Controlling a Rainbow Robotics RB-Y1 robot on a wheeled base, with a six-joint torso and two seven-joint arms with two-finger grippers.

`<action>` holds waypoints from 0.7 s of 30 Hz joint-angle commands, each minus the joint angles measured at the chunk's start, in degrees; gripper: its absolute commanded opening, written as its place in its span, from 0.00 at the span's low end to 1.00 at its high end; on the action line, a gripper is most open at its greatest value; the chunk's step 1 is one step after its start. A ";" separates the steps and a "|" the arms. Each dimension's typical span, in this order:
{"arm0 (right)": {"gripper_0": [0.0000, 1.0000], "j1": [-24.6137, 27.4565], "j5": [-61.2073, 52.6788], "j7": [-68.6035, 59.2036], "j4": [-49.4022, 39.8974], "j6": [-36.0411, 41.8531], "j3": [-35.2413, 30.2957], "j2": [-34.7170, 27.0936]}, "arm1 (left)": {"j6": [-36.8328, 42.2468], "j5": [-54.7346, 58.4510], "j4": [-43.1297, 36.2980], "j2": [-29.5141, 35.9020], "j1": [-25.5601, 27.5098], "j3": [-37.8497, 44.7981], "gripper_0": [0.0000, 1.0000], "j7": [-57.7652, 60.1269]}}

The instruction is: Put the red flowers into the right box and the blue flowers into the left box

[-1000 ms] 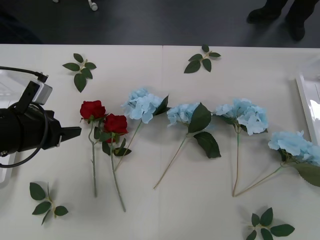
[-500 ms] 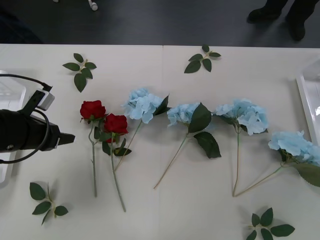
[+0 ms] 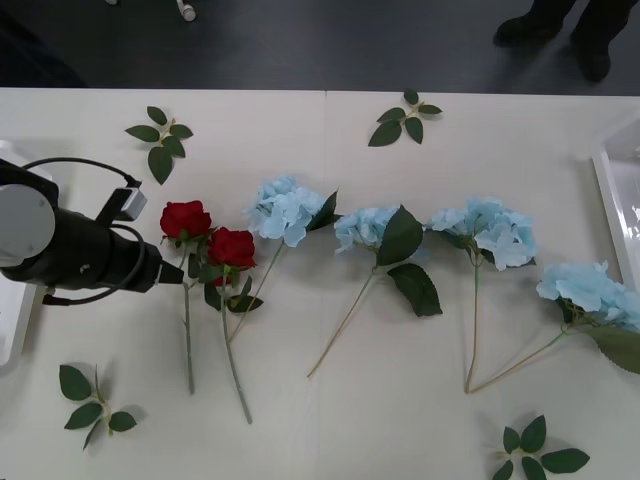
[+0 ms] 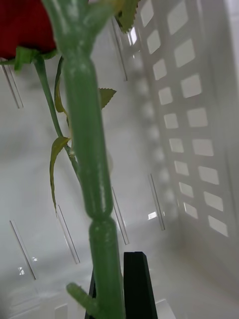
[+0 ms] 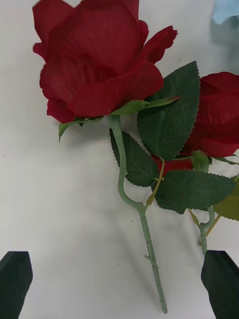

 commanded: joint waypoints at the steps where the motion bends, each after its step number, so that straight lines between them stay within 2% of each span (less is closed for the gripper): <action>1: 0.00 -0.53 1.82 0.63 0.48 -0.48 -0.42 0.44 | -1.03 -2.67 2.57 -1.65 -3.22 -0.71 1.00 3.05; 7: 0.00 -0.53 2.35 0.28 0.48 -0.48 -0.42 1.32 | -2.79 -6.98 7.05 -4.90 -5.24 -0.53 1.00 2.79; 8: 0.03 -0.44 2.35 0.19 0.48 -0.48 -0.42 1.32 | -3.05 -7.24 7.85 -5.25 -5.59 -0.53 1.00 2.79; 11: 0.25 -0.53 2.70 0.02 0.48 -0.48 -0.42 1.41 | -3.75 -7.86 9.87 -5.95 -6.21 -0.97 1.00 2.70; 12: 0.48 -0.53 2.96 0.02 0.48 -0.48 -0.42 1.41 | -4.28 -8.38 10.48 -5.95 -6.38 -1.32 1.00 2.70; 14: 0.61 -0.44 3.75 0.02 0.39 -0.48 -0.42 1.76 | -4.98 -8.91 11.27 -5.95 -6.56 -2.20 1.00 2.79; 21: 0.61 -0.44 7.09 -0.51 0.30 -0.57 -0.42 2.64 | -5.95 -10.41 12.86 -6.04 -6.73 -4.57 1.00 3.14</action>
